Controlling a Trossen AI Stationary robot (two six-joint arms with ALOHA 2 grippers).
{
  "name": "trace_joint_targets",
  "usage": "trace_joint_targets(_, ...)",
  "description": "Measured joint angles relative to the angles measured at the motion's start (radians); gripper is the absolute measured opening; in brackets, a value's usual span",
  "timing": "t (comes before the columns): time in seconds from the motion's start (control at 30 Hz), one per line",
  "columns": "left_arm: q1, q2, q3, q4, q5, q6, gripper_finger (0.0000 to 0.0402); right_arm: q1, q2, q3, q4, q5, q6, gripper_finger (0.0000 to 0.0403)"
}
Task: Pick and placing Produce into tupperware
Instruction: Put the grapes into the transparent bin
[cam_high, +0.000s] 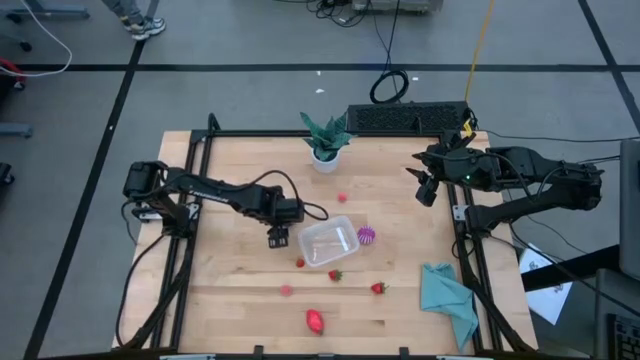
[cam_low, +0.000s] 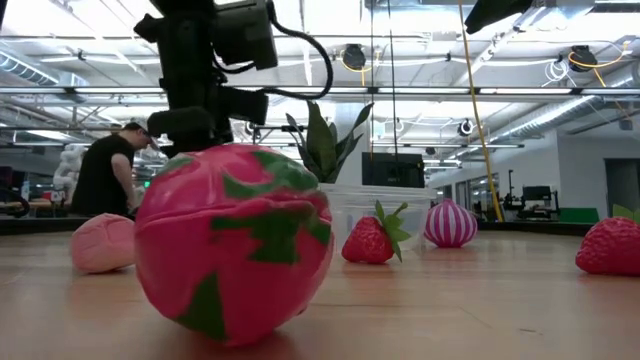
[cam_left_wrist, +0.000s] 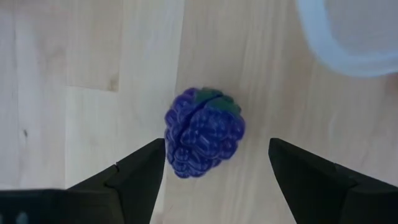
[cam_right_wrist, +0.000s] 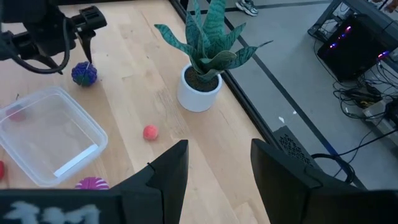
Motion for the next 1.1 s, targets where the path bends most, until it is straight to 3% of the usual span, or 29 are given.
trace_joint_targets(1.1, 0.035, 0.001, -0.122, 0.19, 0.041, 0.056, 0.0292, 0.0, 0.0, 0.0, 0.0, 0.0, 0.017, 0.0165)
